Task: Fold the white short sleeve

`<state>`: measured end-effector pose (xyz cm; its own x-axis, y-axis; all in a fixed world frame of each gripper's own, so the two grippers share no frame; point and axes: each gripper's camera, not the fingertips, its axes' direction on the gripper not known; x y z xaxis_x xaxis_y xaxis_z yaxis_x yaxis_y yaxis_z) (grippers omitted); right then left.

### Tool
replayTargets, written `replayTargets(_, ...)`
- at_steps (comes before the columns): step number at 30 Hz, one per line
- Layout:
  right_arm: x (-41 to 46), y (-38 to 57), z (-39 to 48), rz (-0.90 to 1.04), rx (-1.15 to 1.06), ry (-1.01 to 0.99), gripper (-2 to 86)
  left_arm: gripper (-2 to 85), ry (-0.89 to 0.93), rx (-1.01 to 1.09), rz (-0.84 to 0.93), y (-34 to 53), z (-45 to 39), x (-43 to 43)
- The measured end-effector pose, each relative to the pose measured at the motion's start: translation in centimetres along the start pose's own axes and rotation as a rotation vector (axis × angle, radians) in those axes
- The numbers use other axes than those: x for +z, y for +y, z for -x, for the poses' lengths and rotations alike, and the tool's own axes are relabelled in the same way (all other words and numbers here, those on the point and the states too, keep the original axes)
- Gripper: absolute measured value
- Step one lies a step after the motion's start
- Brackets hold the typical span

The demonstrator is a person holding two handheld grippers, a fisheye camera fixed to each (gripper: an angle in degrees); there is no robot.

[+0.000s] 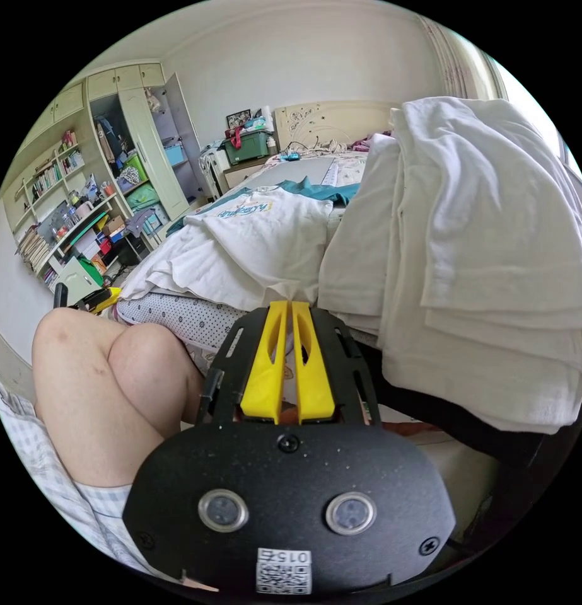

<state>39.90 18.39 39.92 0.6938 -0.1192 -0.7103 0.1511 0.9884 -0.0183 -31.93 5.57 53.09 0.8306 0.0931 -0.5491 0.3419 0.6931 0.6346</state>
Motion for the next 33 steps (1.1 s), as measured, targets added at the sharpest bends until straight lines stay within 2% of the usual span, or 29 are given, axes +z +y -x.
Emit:
replayTargets(2, 0.1, 0.1, 0.2, -0.002, 0.001, 0.002, -0.8, 0.7, -0.055, 0.031, 0.007, 0.2, -0.3, 0.3)
replayTargets(12, 0.2, 0.7, 0.1, 0.020, -0.022, 0.008, -0.9, -0.8, -0.133, -0.017, -0.135, 2.8, 1.6, -3.9)
replayTargets(21, 3.7, 1.2, 1.6, 0.121, -0.085, 0.071, -0.4, -0.7, -0.209, -0.024, -0.083, 5.2, 3.1, -0.9)
replayTargets(26, 4.6, -0.2, 1.8, 0.192, -0.123, 0.096, 2.6, -0.6, -0.239, -0.008, -0.044, 5.3, 3.2, 0.9)
replayTargets(30, 3.0, -4.0, 2.6, 0.105, -0.185, 0.174, 1.0, -0.5, -0.291, 0.045, -0.077, 2.6, 2.6, 0.5)
replayTargets(33, 2.7, -9.9, 3.6, -0.048, -0.241, 0.059, 0.0, -0.3, -0.288, 0.155, -0.049, -2.9, 0.5, 2.7)
